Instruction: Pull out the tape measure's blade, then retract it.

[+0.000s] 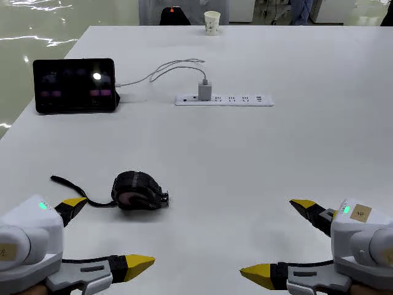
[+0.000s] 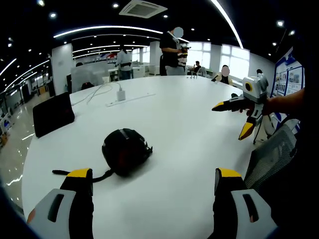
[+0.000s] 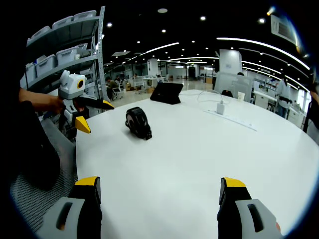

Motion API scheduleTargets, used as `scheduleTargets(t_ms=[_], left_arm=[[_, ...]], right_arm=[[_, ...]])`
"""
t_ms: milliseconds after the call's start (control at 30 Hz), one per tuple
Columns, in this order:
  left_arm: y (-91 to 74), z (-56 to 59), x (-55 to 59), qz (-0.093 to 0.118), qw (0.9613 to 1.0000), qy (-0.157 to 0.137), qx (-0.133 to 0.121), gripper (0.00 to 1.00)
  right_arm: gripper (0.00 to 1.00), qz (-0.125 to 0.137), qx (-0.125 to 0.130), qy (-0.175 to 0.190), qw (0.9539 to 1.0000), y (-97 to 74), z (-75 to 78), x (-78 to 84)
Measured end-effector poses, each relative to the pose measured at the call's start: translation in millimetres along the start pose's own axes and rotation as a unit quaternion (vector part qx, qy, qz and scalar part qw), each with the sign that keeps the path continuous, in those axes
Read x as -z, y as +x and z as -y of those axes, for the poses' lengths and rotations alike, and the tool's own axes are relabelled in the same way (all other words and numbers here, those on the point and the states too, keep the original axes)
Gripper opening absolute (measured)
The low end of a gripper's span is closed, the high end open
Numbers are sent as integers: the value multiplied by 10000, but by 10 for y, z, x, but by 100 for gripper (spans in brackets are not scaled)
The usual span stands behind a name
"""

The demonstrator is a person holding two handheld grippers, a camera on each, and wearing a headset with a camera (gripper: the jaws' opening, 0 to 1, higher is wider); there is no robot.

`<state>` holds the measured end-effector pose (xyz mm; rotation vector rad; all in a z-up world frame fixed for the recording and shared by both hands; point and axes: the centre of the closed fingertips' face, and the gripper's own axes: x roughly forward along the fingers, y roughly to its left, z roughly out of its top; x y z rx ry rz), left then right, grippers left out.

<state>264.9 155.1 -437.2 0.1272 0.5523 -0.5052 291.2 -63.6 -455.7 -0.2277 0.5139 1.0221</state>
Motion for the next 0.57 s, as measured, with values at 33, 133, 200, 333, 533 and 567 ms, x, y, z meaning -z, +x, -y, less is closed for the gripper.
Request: scheduleTargets(t_ms=[33, 133, 200, 333, 533, 567], left_arm=[[0, -2, -2, 4, 10000, 5, 2, 99], [-2, 1, -5, -4, 10000, -8, 8, 98], [1, -7, -8, -4, 10000, 8, -16, 99], [3, -7, -9, -17, 10000, 17, -10, 99], [2, -10, -9, -25, 10000, 18, -8, 99], [2, -9, -9, -25, 10000, 19, -2, 99]], right_arm=[[99, -1, 2, -5, 10000, -1, 1, -2], [99, -4, 5, -9, 10000, -2, 3, -2], [99, -10, 1, -10, 10000, -4, 0, 1], [99, -19, -1, -7, 10000, -4, -3, 5], [99, -32, -9, -15, 10000, -9, -6, 2], [99, -34, -11, -11, 10000, -10, -5, 3]])
